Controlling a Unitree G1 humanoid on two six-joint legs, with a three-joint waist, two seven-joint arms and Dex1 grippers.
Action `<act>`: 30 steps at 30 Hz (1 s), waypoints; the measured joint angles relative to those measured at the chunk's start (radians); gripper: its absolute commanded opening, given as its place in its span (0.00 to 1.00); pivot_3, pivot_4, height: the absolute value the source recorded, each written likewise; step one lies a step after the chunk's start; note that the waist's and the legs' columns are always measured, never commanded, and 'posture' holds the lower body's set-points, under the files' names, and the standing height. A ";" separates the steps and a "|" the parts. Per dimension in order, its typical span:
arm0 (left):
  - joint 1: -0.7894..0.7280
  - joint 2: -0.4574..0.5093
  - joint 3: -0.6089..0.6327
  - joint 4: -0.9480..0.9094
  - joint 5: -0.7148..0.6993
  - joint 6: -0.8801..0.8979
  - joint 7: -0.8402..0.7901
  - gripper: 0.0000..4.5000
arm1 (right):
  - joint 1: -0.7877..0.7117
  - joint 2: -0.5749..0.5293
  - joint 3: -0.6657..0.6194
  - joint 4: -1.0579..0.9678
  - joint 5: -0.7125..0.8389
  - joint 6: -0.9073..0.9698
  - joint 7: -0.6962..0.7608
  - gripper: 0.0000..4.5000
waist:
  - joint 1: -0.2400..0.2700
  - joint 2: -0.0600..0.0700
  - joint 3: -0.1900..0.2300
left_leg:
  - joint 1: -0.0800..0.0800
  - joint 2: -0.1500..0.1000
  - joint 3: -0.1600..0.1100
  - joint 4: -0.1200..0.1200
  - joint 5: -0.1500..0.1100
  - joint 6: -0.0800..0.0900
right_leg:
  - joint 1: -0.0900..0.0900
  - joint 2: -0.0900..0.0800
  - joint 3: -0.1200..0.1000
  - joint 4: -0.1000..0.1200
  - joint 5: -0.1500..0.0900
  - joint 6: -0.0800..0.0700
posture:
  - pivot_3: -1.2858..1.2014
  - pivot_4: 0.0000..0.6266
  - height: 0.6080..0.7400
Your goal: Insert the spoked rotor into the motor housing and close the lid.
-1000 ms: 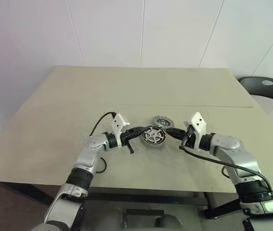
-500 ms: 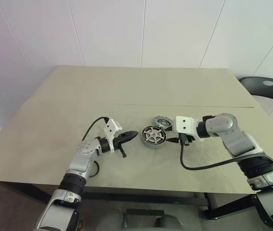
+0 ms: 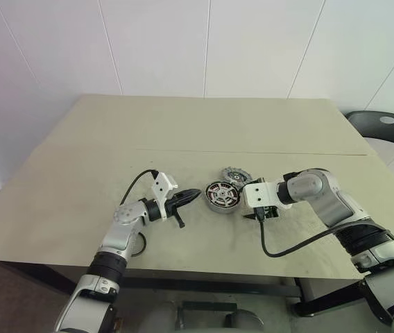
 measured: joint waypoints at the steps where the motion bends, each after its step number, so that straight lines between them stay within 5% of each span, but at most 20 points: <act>1: 0.000 -0.001 0.000 0.000 0.000 0.000 0.000 0.00 | -0.003 0.007 0.000 0.006 -0.005 -0.004 -0.007 0.87 | 0.000 0.000 0.000 | 0.001 0.000 0.000 0.000 0.000 0.000 | 0.000 0.000 0.000 0.000 0.000 0.000 | 0.52 0.00 1.00; 4: 0.000 -0.002 -0.002 0.000 0.002 -0.001 0.002 0.00 | -0.006 0.018 0.000 0.024 -0.019 -0.022 -0.027 0.87 | -0.002 0.000 0.000 | 0.002 0.000 0.000 0.000 0.000 -0.001 | 0.001 0.000 0.000 0.001 0.000 -0.001 | 0.52 0.00 1.00; 7: 0.000 -0.002 -0.002 0.001 0.003 -0.001 0.004 0.00 | -0.007 0.025 0.000 0.036 -0.033 -0.036 -0.038 0.74 | -0.003 0.000 0.000 | 0.003 0.000 0.000 0.001 0.001 -0.001 | 0.001 0.000 0.000 0.002 0.000 -0.002 | 0.52 0.00 1.00; 15: 0.000 -0.002 -0.002 0.019 0.018 -0.003 0.010 0.00 | -0.025 0.038 -0.005 0.061 -0.053 -0.051 -0.065 0.20 | -0.001 0.000 0.000 | 0.003 0.000 0.000 0.001 0.001 -0.001 | 0.001 0.000 0.000 0.002 0.001 -0.002 | 0.52 0.00 1.00; 22: -0.004 -0.010 -0.003 0.034 0.025 -0.008 0.019 0.00 | -0.025 0.041 -0.005 0.064 -0.054 -0.054 -0.075 0.20 | -0.001 0.000 0.000 | 0.003 0.000 0.000 0.001 0.001 -0.001 | 0.001 0.000 0.000 0.002 0.001 -0.002 | 0.52 0.00 1.00; 26: -0.005 -0.010 -0.003 0.046 0.030 -0.016 0.020 0.00 | -0.025 0.041 -0.005 0.064 -0.053 -0.059 -0.075 0.02 | -0.001 0.000 0.000 | 0.003 0.000 0.000 0.001 0.001 -0.001 | 0.001 0.000 0.000 0.002 0.001 -0.002 | 0.52 0.00 1.00; 30: -0.010 -0.011 -0.005 0.051 0.034 -0.018 0.021 0.00 | -0.022 0.042 -0.005 0.063 -0.054 -0.068 -0.077 0.01 | -0.001 0.000 0.000 | 0.003 0.000 0.000 0.001 0.001 -0.001 | 0.001 0.000 0.000 0.002 0.001 -0.002 | 0.52 0.00 1.00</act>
